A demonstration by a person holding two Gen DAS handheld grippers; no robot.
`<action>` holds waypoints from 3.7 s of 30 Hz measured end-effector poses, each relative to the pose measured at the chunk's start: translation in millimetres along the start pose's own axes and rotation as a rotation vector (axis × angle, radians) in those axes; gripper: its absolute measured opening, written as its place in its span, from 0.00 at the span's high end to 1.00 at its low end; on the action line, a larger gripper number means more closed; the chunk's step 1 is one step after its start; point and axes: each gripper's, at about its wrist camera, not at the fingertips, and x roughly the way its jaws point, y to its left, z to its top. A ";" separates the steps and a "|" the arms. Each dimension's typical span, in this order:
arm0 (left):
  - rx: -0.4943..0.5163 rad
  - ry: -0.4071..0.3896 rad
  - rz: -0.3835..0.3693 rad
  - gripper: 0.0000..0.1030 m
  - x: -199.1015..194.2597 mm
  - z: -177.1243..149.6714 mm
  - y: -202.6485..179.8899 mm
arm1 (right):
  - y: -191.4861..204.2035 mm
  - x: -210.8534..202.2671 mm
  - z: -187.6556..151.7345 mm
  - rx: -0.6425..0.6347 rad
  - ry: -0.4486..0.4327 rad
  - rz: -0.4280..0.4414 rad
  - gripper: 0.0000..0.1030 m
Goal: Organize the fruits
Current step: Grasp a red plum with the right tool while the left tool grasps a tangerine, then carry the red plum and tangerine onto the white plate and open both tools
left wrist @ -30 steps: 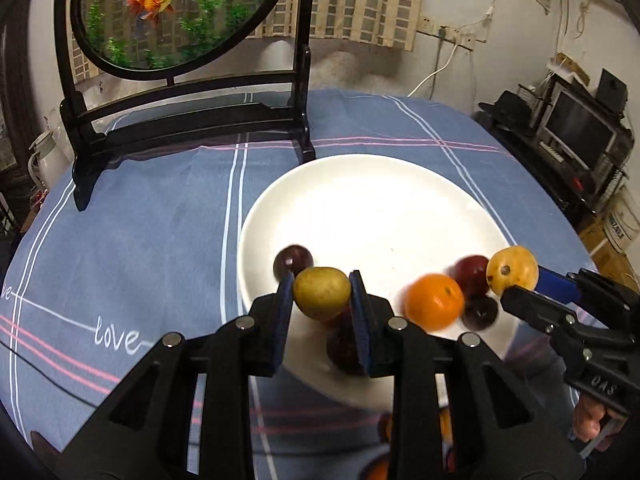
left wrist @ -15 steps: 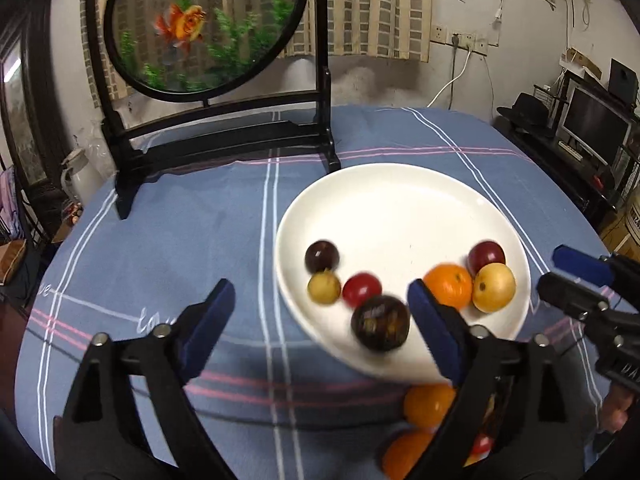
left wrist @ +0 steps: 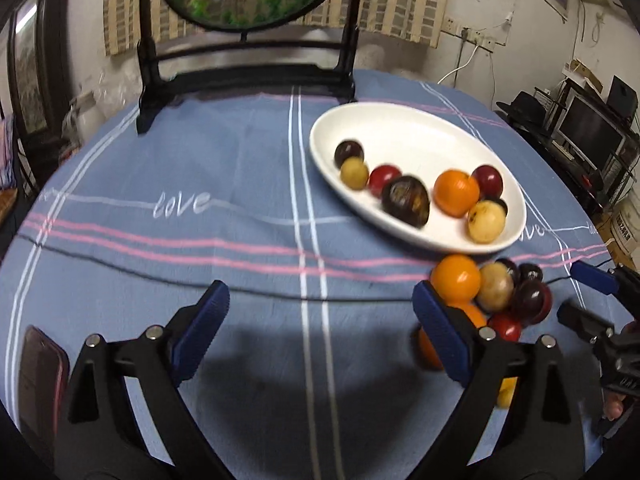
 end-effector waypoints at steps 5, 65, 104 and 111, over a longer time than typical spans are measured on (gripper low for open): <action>-0.024 0.009 0.005 0.08 0.9 -2.4 7.5 | 3.6 10.5 -1.7 -0.018 0.055 0.016 0.42; 0.010 0.179 -0.242 0.56 23.7 -14.5 -66.1 | -12.7 2.5 5.1 0.093 0.051 0.037 0.63; 0.055 -0.045 -0.054 0.27 60.1 113.7 -63.2 | -63.9 63.3 96.7 0.192 -0.081 0.040 0.55; 0.095 -0.088 -0.033 0.09 12.7 83.6 -60.8 | -33.8 10.4 70.2 0.111 -0.102 0.036 0.55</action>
